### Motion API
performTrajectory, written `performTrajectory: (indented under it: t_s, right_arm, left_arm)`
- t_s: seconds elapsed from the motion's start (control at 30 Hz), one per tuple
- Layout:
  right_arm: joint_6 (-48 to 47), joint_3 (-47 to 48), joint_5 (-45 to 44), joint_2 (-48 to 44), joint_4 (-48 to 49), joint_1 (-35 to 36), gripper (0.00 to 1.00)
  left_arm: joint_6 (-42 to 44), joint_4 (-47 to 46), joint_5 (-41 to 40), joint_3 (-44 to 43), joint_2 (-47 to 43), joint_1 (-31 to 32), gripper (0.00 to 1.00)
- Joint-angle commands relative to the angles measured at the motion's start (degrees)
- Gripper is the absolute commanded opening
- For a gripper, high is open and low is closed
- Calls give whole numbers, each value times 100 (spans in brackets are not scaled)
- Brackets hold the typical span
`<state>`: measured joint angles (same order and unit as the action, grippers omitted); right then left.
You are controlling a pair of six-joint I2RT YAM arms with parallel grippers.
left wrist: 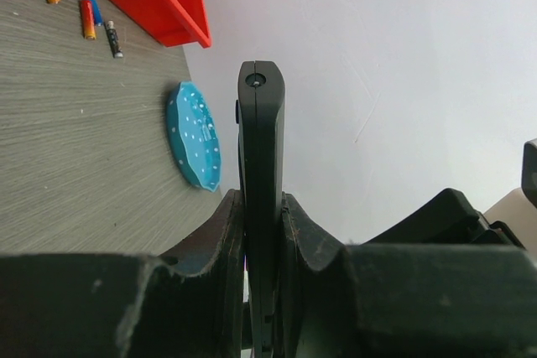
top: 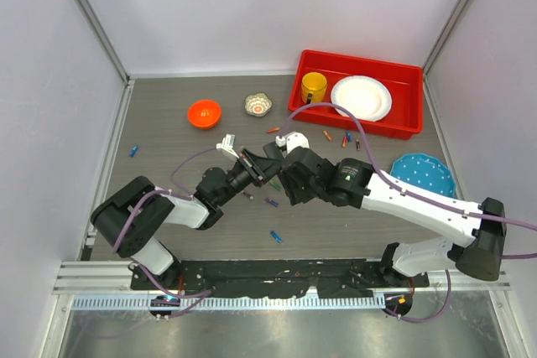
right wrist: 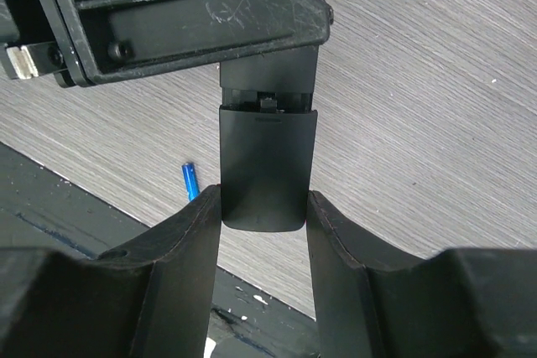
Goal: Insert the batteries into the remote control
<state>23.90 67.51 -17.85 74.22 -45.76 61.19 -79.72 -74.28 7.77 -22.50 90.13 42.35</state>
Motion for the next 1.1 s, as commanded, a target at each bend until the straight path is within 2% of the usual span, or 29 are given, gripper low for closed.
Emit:
performTrajectory:
  t_s: [0.0,0.2,0.3,0.47,0.53,0.73,0.83,1.07]
  right_arm:
    - [27,237,9,-320,-65,33,42]
    - [71,281,-61,-583,-179,25,42]
    - [88,141,-114,-812,-162,-238,42]
    - [176,-781,850,-1190,487,-1702,41]
    - [159,-1115,923,-1164,629,-2031,40]
    - [36,-1529,511,-453,875,-2524,40]
    - [53,-1696,414,39,1173,-2743,40]
    - [80,-1706,475,1235,1728,-2902,40]
  left_arm:
    - [220,-508,5,-105,-153,-25,0]
    - [247,-552,-12,-44,-153,-121,0]
    - [229,-658,-4,140,-232,-253,0]
    - [212,-527,119,457,-715,-534,0]
    - [273,-351,259,571,-1101,-604,0]
    - [659,1219,699,624,-2357,-684,0]
    - [748,1652,875,659,-2841,-693,0]
    - [669,1917,1007,905,-3360,-745,0]
